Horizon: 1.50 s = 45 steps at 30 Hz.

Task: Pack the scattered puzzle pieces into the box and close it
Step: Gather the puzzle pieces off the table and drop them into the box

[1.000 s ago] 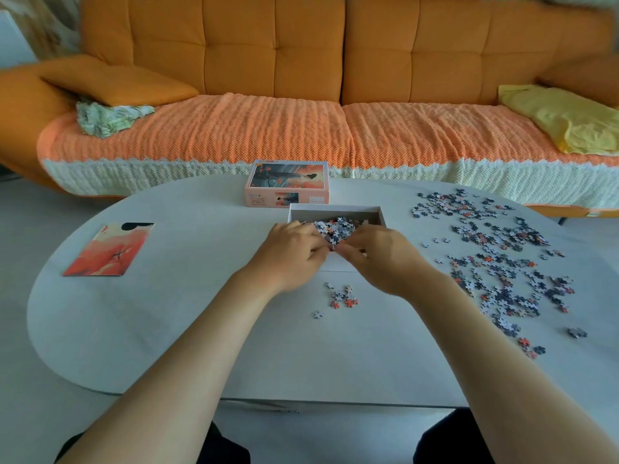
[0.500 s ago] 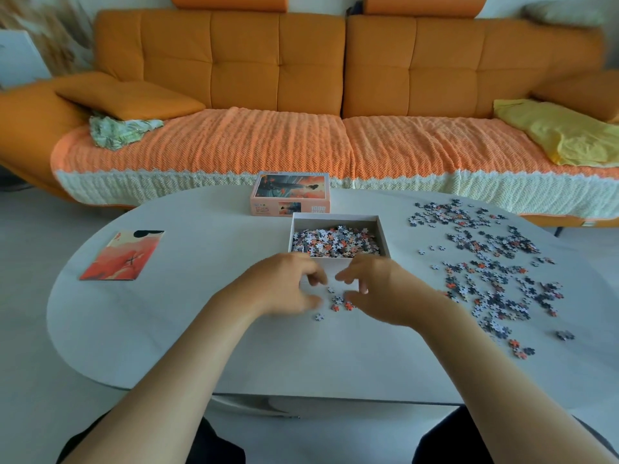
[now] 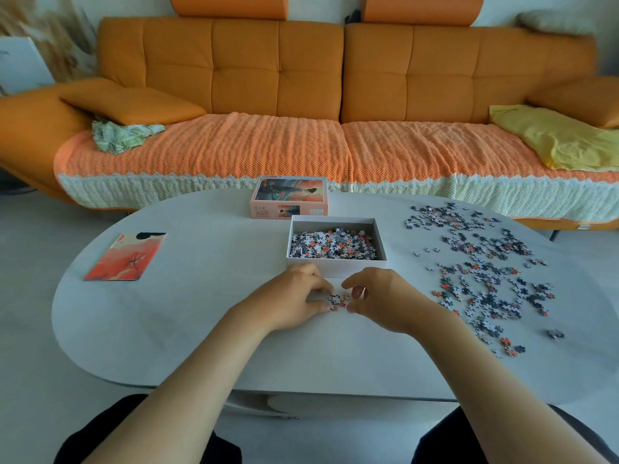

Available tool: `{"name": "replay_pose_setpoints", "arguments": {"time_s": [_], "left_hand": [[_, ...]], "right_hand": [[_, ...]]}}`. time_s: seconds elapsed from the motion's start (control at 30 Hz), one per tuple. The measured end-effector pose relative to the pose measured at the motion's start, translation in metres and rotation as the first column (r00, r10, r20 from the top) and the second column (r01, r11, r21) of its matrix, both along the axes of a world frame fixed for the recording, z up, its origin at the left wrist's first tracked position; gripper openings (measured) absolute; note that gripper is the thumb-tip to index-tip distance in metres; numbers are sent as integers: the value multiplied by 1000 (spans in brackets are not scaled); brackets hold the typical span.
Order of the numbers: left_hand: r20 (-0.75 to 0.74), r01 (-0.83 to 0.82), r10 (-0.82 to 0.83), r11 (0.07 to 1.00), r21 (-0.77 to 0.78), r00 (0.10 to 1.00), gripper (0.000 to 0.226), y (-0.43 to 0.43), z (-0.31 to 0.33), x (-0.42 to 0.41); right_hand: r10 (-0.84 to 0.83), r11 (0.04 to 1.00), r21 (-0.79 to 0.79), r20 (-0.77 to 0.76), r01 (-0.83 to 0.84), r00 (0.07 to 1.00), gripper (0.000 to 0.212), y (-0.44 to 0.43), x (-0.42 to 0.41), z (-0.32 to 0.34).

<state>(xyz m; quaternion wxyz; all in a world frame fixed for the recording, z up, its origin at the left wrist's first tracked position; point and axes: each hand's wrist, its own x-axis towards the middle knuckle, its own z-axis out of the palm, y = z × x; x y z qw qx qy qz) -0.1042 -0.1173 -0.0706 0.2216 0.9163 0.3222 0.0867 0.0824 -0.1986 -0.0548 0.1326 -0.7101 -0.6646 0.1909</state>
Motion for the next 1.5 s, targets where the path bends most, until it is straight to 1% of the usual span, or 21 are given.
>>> {"name": "replay_pose_setpoints", "arguments": {"time_s": [0.07,0.13,0.17,0.23,0.3,0.37,0.5,0.7,0.83,0.93,1.03,1.13,1.2,1.27,1.33,1.37,1.43,1.5], "left_hand": [[-40,-1,0,1000,-26,999,53,-1,1,-2],[-67,8,-8,1000,-6,998,59,-2,-1,-1],[-55,9,-9,1000,4,998,57,-4,-1,0],[3,11,-11,1000,16,1000,45,-7,-2,5],[40,3,-5,999,44,999,32,-9,-1,10],[48,-26,22,997,66,999,26,-9,0,12],[52,-59,55,996,71,997,23,-10,1,15],[109,-89,90,996,-13,990,17,-12,-1,16],[102,-83,83,997,4,991,16,-12,1,17],[105,-89,93,995,-42,990,16,-10,1,17],[97,-81,88,993,-82,991,15,-7,1,16],[124,-66,84,988,-140,989,14,-2,4,13],[166,-80,109,982,-174,980,14,2,10,11],[248,-114,160,975,-190,955,14,8,18,11],[364,-180,231,969,-169,902,14,17,26,12],[421,-228,265,964,-137,867,13,22,28,13],[495,-319,292,947,-32,818,10,31,29,17],[472,-358,274,929,96,838,8,40,23,22]], "right_hand": [[-19,1000,-12,9,19,1000,42,-1,1,-1],[-23,1000,13,20,23,1000,35,-1,-2,-3],[-18,999,33,29,17,999,27,0,-4,-4],[3,998,61,56,-7,998,14,1,-9,-4],[14,998,62,68,-18,998,13,3,-14,-3],[12,998,56,73,-16,997,16,5,-16,-1],[-1,999,47,59,-2,998,18,5,-18,2],[-16,999,51,37,14,999,17,5,-17,3],[-17,998,57,35,15,999,14,6,-16,4],[9,999,45,52,-11,999,11,8,-16,6],[-14,1000,15,15,14,1000,7,10,-14,6],[-35,999,0,-22,35,999,12,10,-8,9],[-70,995,60,-71,74,995,12,12,-4,15],[-128,969,193,-137,153,982,9,16,2,22],[-171,912,335,-211,236,962,9,23,8,28],[-184,887,378,-234,264,955,9,27,10,30],[-221,868,397,-227,297,949,8,35,15,29],[-254,888,354,-160,295,954,10,40,18,24]]}}
